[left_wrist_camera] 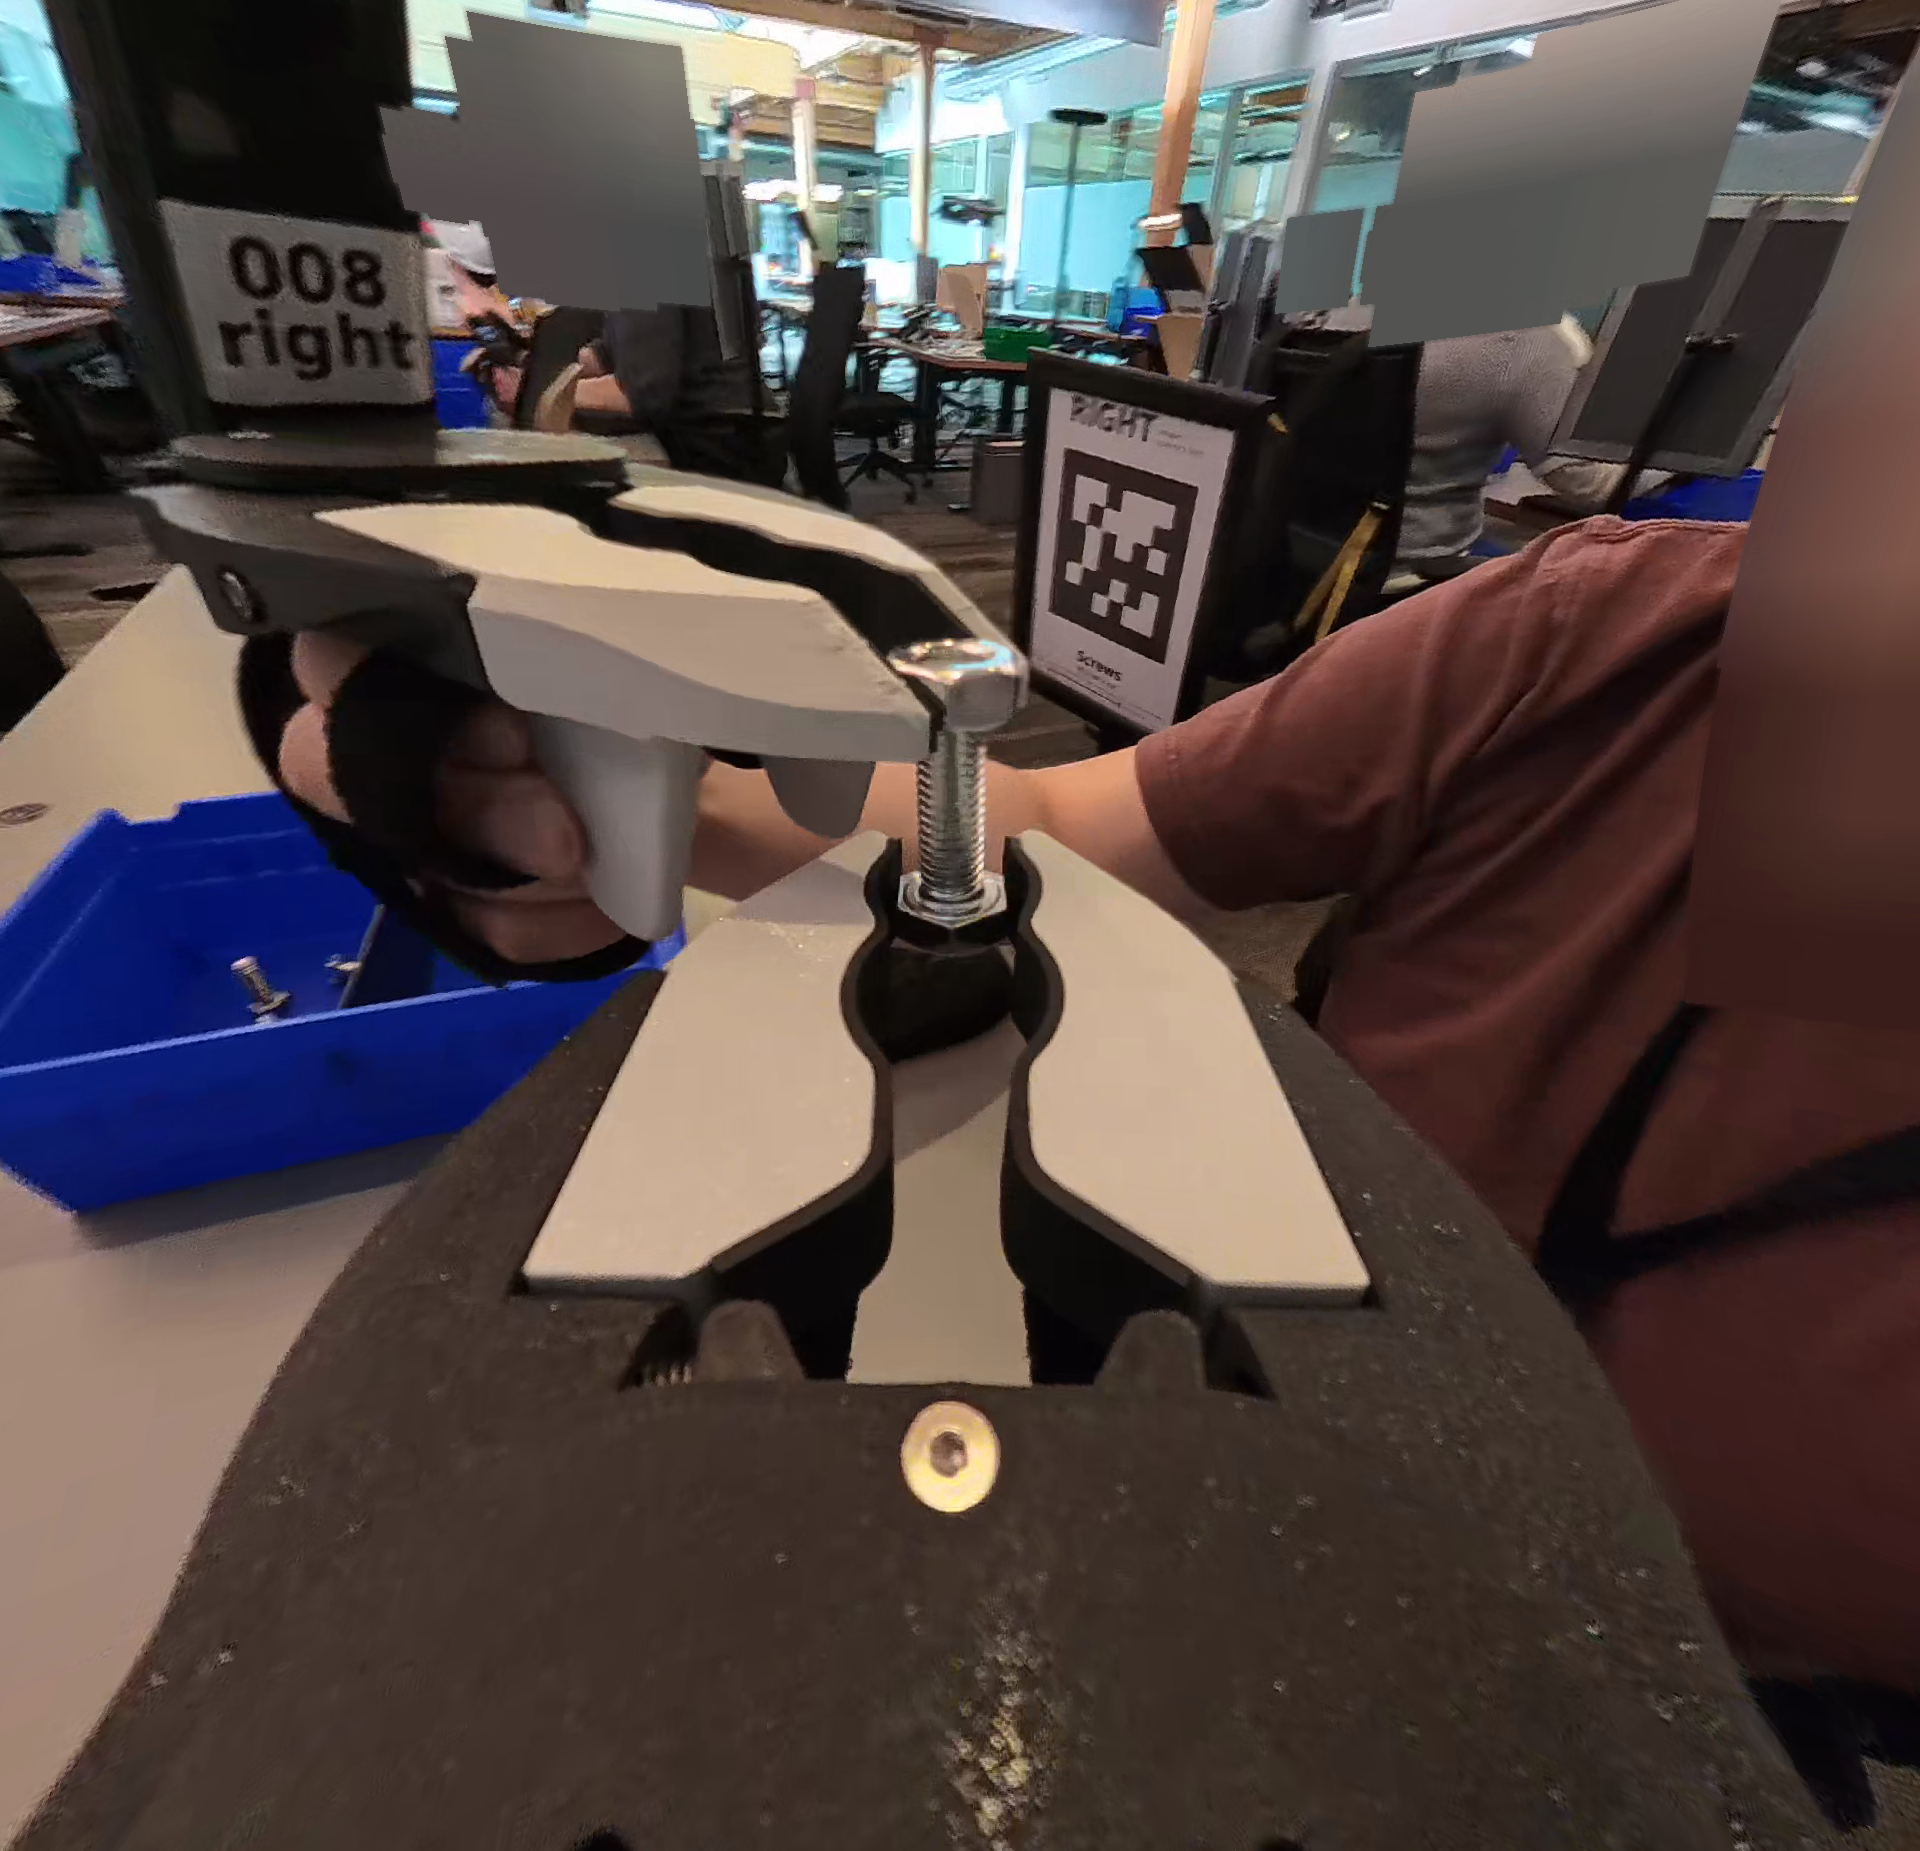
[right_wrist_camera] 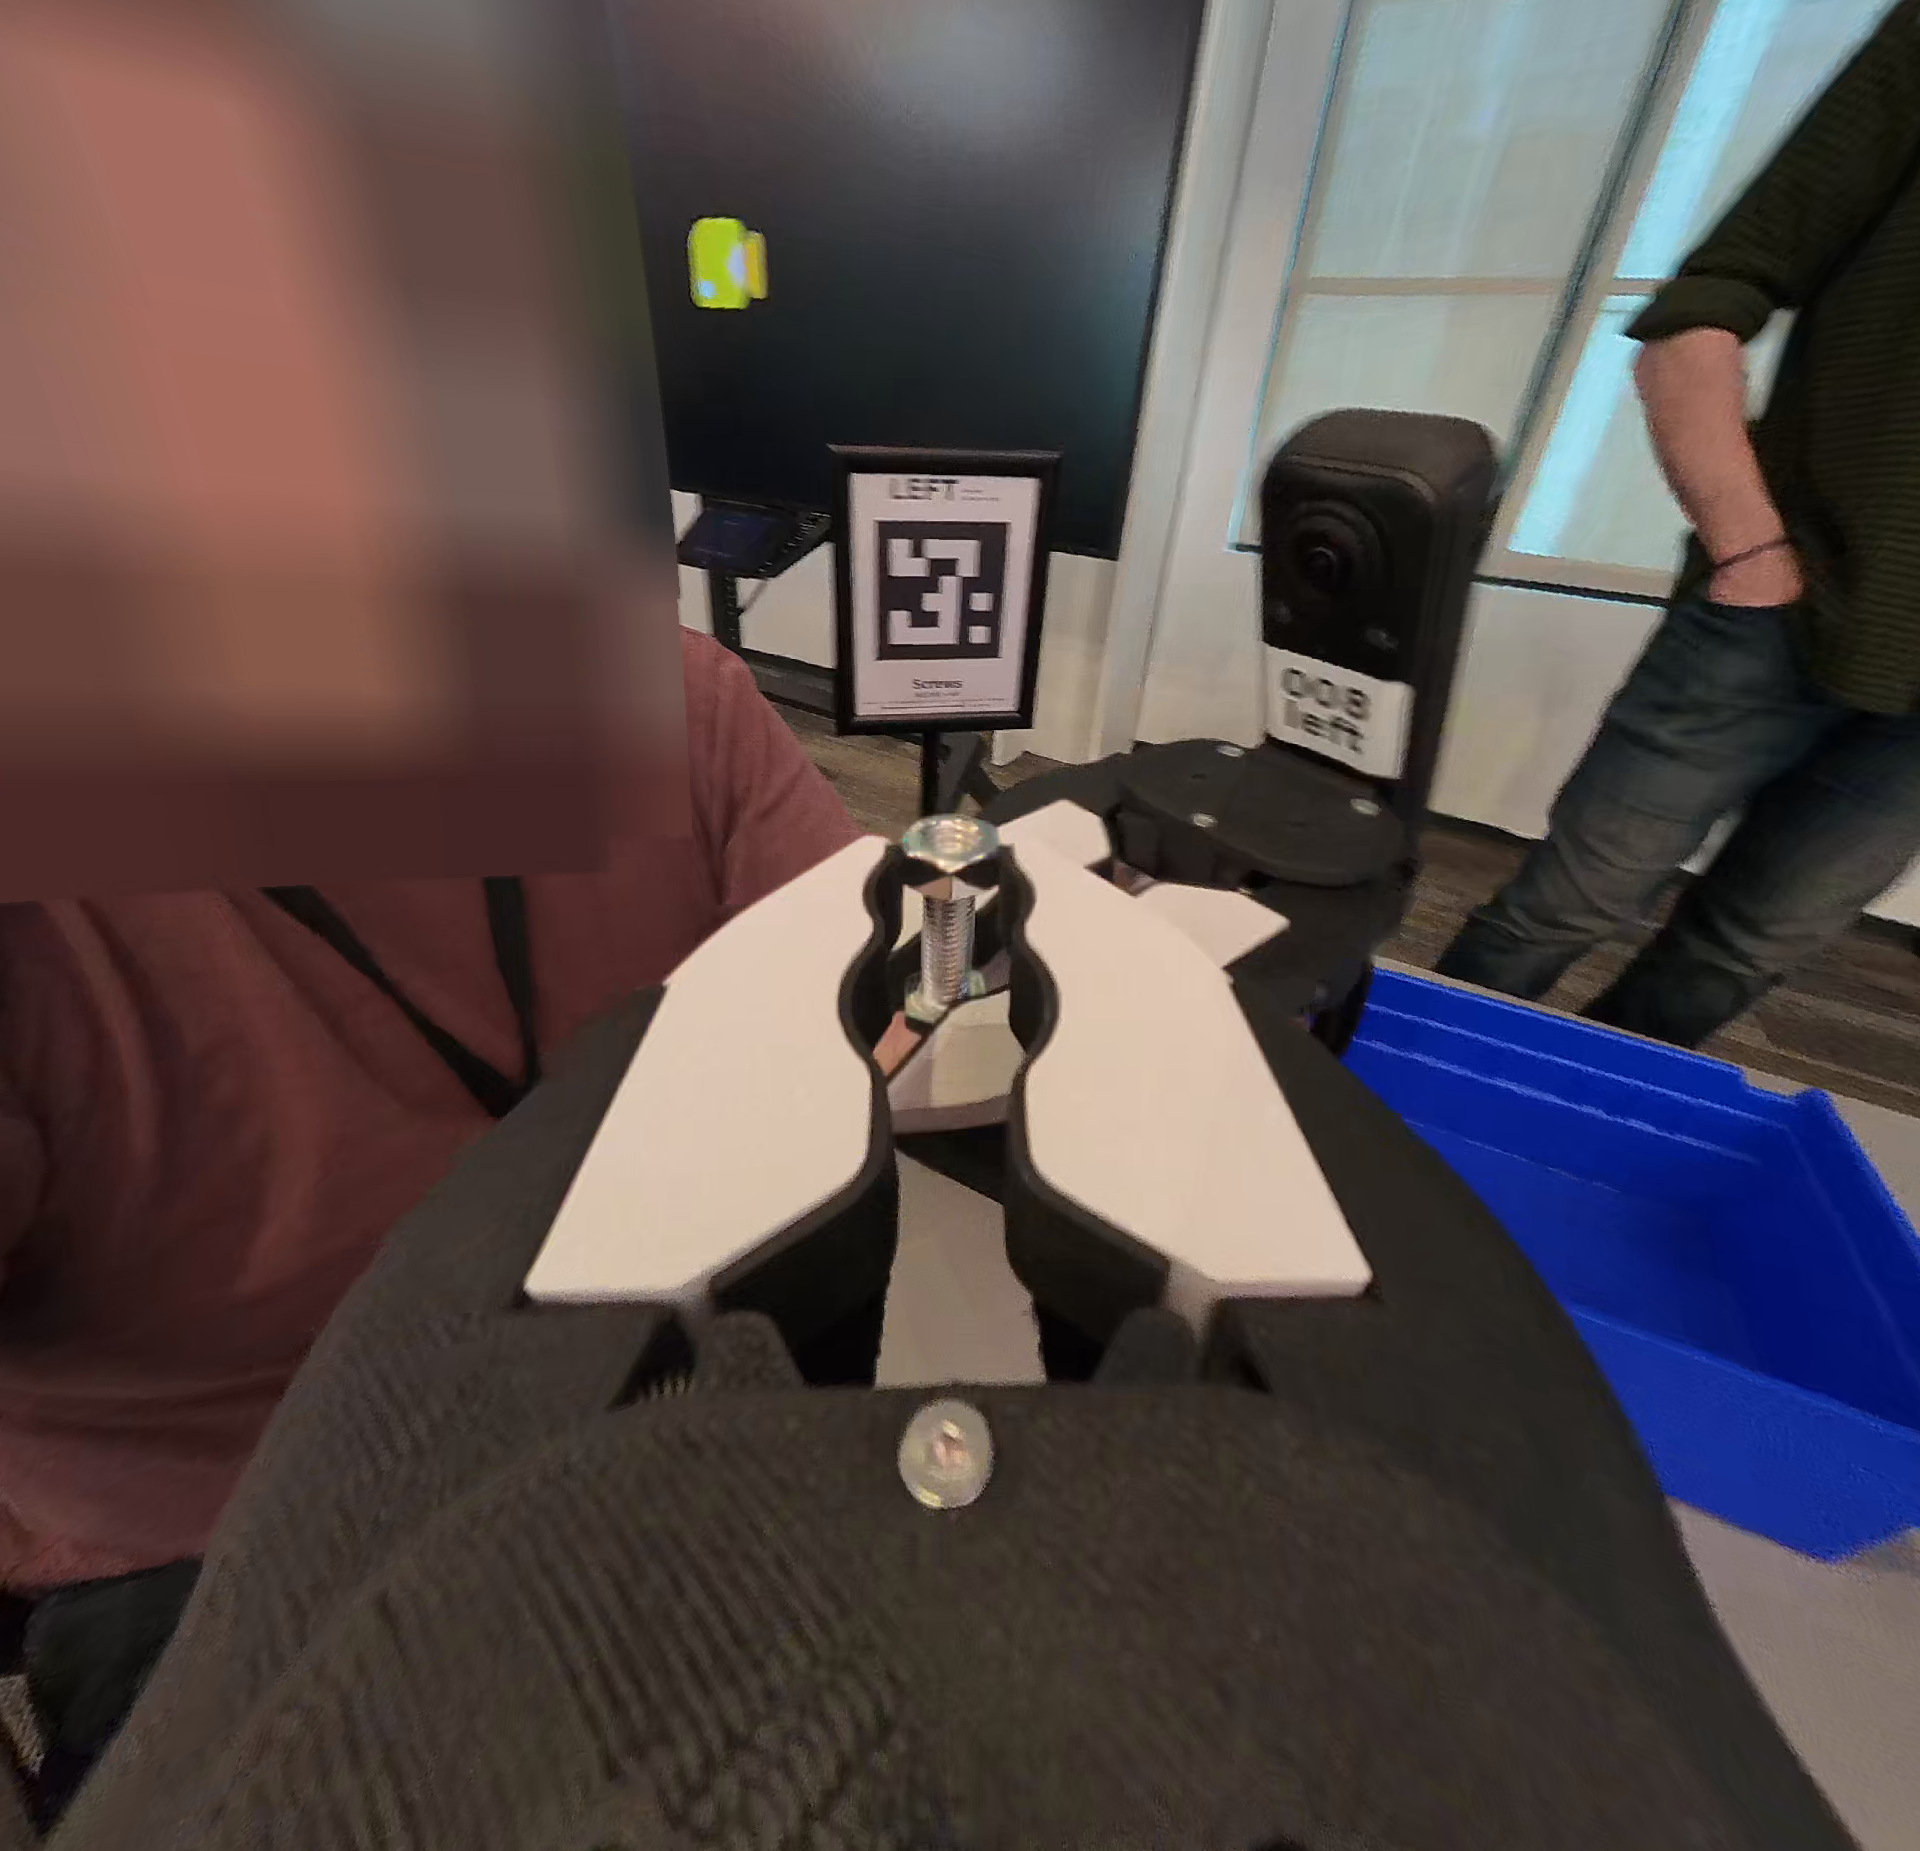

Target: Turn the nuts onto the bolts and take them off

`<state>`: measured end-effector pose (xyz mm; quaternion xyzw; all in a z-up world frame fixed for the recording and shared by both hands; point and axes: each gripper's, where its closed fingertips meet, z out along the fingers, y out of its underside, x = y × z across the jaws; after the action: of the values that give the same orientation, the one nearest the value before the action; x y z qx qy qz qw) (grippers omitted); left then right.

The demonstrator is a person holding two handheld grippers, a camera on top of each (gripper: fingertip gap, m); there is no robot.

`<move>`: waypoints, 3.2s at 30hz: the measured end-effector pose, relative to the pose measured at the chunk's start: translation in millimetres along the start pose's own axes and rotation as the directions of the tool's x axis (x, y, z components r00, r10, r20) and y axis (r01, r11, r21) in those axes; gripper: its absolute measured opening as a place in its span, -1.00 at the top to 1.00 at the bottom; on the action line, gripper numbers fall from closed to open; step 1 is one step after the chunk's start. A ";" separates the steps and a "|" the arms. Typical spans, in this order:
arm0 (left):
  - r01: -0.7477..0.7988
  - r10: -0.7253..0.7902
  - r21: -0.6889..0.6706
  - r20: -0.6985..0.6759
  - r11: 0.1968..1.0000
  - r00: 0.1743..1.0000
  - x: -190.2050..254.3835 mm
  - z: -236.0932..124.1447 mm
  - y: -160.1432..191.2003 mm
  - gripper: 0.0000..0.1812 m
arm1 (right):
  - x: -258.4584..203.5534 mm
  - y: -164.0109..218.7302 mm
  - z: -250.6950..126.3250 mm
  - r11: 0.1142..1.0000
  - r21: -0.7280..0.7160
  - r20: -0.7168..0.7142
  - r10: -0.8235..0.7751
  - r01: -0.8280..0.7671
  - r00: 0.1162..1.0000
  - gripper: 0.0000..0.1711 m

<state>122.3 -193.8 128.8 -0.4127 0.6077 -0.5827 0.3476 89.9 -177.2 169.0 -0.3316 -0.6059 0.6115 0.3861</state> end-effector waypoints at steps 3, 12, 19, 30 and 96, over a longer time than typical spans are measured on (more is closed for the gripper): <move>-0.025 0.026 -0.009 0.143 1.000 0.989 -19.0 -9.3 -1.4 0.80 | 20.4 -3.4 -7.6 1.000 0.010 -0.164 0.030 -0.029 0.986 0.68; -0.088 0.166 -0.143 0.751 0.986 0.640 -96.7 -55.5 -4.2 0.80 | 70.4 -0.7 -40.9 0.986 -0.149 -0.826 -0.080 -0.080 0.558 0.47; -0.096 0.201 -0.178 0.810 0.979 0.551 -102.5 -63.8 -5.4 0.80 | 84.3 9.3 -42.1 0.956 -0.179 -0.894 -0.059 -0.234 0.444 0.57; -0.058 0.274 -0.274 0.872 0.960 0.406 -118.8 -79.7 3.8 0.80 | 100.5 14.6 -42.1 0.808 -0.210 -0.898 0.064 -0.551 0.436 0.78; -0.049 0.056 -0.037 0.250 0.998 0.967 -25.0 -8.4 -4.9 0.80 | 19.3 -20.9 -21.8 0.987 0.148 -0.466 0.007 0.070 0.885 0.50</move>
<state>125.6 -167.5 132.9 -0.4719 0.5784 -0.5073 0.4306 101.1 -150.5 190.0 -0.4262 -0.4501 0.5546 0.5551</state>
